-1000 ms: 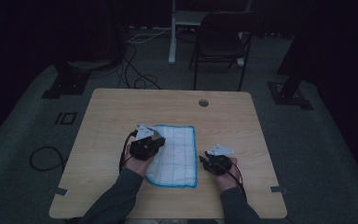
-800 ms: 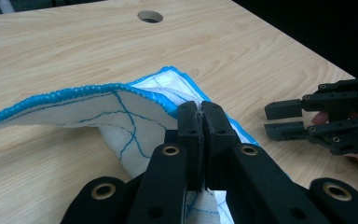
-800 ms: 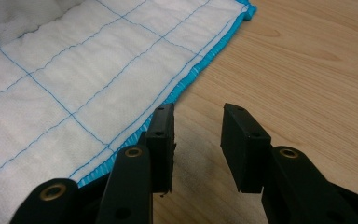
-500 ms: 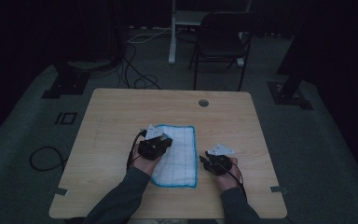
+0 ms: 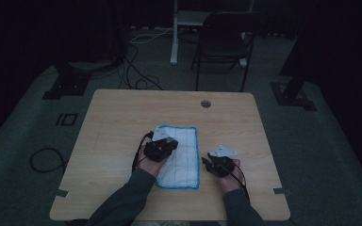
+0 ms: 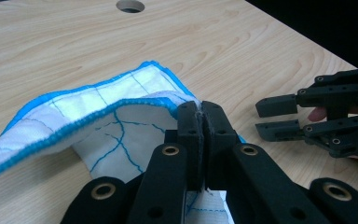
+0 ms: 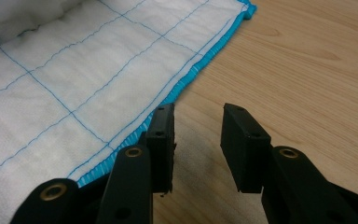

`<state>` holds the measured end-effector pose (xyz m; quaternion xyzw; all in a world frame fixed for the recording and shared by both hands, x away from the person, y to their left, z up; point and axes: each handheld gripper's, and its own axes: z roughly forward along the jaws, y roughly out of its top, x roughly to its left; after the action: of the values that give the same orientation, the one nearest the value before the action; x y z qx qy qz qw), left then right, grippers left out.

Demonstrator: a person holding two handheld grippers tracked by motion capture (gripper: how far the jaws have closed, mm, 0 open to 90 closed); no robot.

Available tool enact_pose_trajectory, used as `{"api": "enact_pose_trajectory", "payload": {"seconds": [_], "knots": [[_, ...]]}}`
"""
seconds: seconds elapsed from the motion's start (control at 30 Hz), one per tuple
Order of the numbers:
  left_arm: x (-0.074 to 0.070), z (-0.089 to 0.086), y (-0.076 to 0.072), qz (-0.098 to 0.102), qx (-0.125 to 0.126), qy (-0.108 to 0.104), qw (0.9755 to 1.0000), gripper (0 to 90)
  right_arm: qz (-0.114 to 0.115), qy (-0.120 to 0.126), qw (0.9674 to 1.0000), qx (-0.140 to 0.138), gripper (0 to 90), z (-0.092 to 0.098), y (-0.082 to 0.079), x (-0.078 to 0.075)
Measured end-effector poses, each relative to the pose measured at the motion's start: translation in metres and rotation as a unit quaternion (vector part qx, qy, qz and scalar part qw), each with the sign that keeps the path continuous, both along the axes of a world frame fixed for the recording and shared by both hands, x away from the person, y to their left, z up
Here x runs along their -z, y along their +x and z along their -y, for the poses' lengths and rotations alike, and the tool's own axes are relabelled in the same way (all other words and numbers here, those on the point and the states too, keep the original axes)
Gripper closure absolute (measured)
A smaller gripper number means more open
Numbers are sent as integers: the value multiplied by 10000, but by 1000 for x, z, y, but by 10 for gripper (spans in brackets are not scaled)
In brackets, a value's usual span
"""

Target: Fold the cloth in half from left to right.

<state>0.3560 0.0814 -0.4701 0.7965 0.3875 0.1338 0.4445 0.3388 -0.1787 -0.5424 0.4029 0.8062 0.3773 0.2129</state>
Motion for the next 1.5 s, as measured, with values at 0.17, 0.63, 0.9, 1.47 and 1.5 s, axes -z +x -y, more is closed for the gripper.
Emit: {"api": "enact_pose_trajectory", "payload": {"seconds": [0.17, 0.63, 0.9, 1.47, 1.5], "knots": [[4, 4, 1, -14, 42, 0, 10000, 880, 2, -16, 10000, -9, 651, 0, 0, 0], [10, 15, 5, -68, 104, 56, 9999, 880, 4, -5, 10000, 10, 650, 1, -1, 0], [15, 20, 6, -101, 123, 82, 9998, 880, 15, -14, 10000, 20, 650, 2, 0, 0], [28, 39, 12, -185, 232, 302, 9991, 879, 1, -2, 10000, 35, 650, 2, -1, 0], [29, 40, 12, -191, 225, 303, 9991, 880, -3, -1, 10000, 37, 650, 2, -1, 0]]}}
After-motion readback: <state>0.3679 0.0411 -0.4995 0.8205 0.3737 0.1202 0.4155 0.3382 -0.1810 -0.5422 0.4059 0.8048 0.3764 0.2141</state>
